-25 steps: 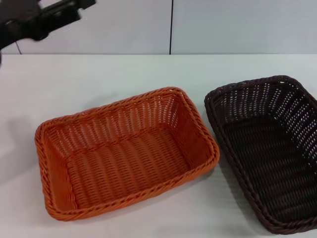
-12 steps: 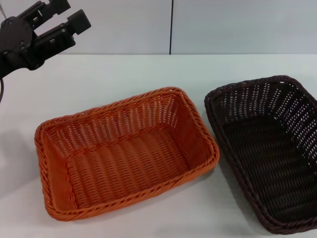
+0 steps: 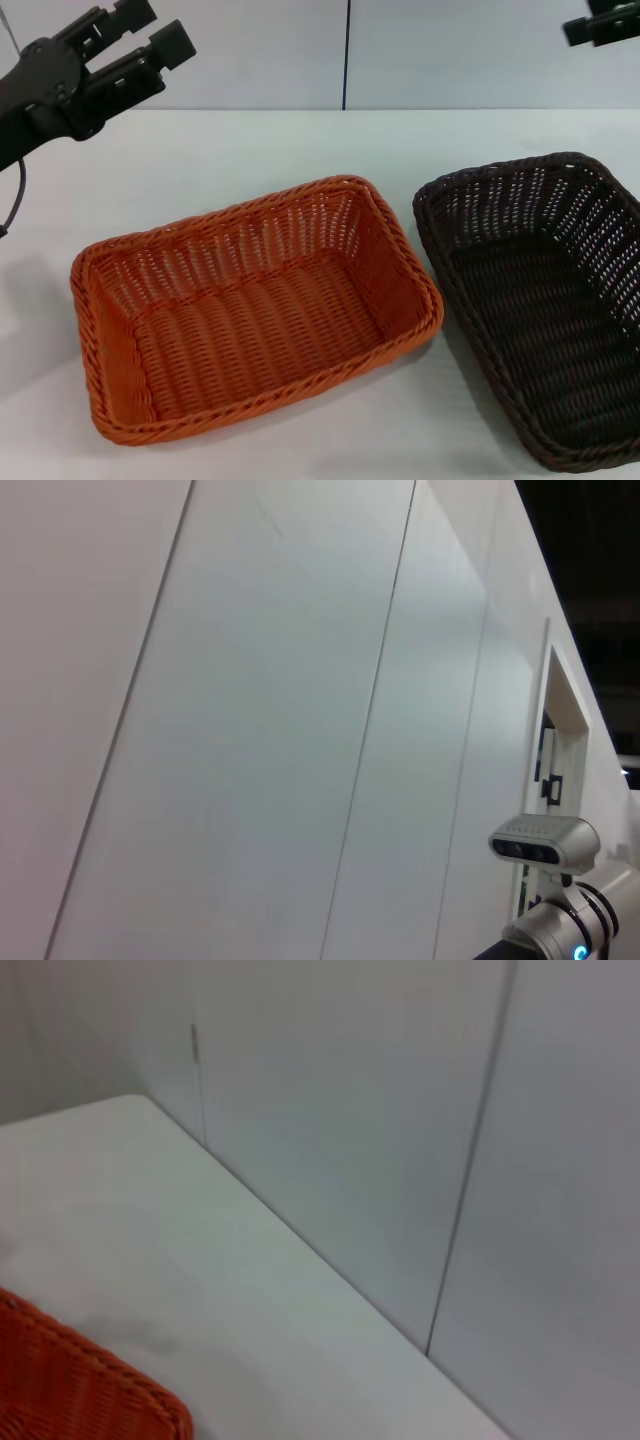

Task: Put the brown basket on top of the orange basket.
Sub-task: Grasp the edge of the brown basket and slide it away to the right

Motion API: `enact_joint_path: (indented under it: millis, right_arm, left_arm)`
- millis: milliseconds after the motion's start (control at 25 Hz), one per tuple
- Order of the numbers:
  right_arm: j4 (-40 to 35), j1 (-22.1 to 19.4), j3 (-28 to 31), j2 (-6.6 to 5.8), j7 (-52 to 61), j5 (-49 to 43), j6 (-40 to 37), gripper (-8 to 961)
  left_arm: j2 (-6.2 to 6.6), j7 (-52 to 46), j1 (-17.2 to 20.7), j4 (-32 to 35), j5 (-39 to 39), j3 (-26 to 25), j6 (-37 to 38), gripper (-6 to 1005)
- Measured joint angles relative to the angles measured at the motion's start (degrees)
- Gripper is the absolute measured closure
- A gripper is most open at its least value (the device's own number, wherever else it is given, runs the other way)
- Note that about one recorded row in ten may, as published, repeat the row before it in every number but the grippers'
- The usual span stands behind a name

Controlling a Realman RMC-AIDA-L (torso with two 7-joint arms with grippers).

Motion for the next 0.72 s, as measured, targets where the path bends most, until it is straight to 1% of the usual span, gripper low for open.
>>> enact_joint_path:
  millis: [40, 120, 160, 240, 320, 360, 400, 440, 520, 560, 600, 720]
  right_arm:
    - [0.06, 0.08, 0.00, 0.66, -1.74, -0.11, 0.68, 385]
    - [0.74, 0.22, 0.04, 1.46, -4.56, -0.13, 1.59, 385]
    - [2.64, 0.62, 0.18, 1.74, -6.81, -0.04, 1.13, 385]
    - [3.54, 0.80, 0.18, 1.77, -7.85, 0.02, 0.30, 385]
    - [3.66, 0.84, 0.29, 1.86, -9.62, 0.04, -3.23, 385]
    - [2.20, 0.50, 0.34, 1.92, -10.32, 0.04, -8.13, 385]
    - [2.20, 0.50, 0.34, 1.92, -10.32, 0.04, -8.13, 385]
    - [1.22, 0.28, 0.37, 1.91, -10.30, 0.04, -10.61, 385]
    - [-1.51, -0.22, 0.41, 1.85, -10.12, 0.06, -15.72, 385]
    - [-5.00, -1.02, 0.46, 1.94, -9.27, 0.07, -20.90, 385]
    - [-5.00, -1.02, 0.46, 1.94, -9.27, 0.07, -20.90, 385]
    - [-10.32, -2.51, 0.45, 2.52, -7.59, -0.08, -26.90, 385]
  left_arm:
    - [0.00, 0.23, -0.23, -0.87, -0.01, -0.09, 0.01, 165]
    - [0.00, 0.30, -0.41, -1.48, -0.01, -0.13, 0.02, 165]
    - [0.04, 0.31, -0.51, -1.99, -0.02, -0.10, 0.02, 165]
    - [0.06, 0.31, -0.52, -2.19, -0.02, -0.06, 0.03, 165]
    - [0.07, 0.33, -0.52, -2.55, -0.02, -0.09, 0.04, 165]
    - [0.07, 0.33, -0.52, -2.62, -0.02, -0.12, 0.04, 165]
    - [0.08, 0.33, -0.52, -2.68, -0.02, -0.24, 0.05, 165]
    - [0.08, 0.34, -0.52, -2.74, -0.03, -0.32, 0.05, 165]
    - [0.09, 0.35, -0.58, -2.84, -0.02, -0.37, 0.04, 166]
    - [0.10, 0.35, -0.90, -3.13, -0.02, -0.38, -0.06, 166]
    - [0.10, 0.35, -0.90, -3.13, -0.02, -0.38, -0.06, 166]
    - [0.15, 0.36, -1.53, -3.81, -0.02, -0.43, -0.25, 167]
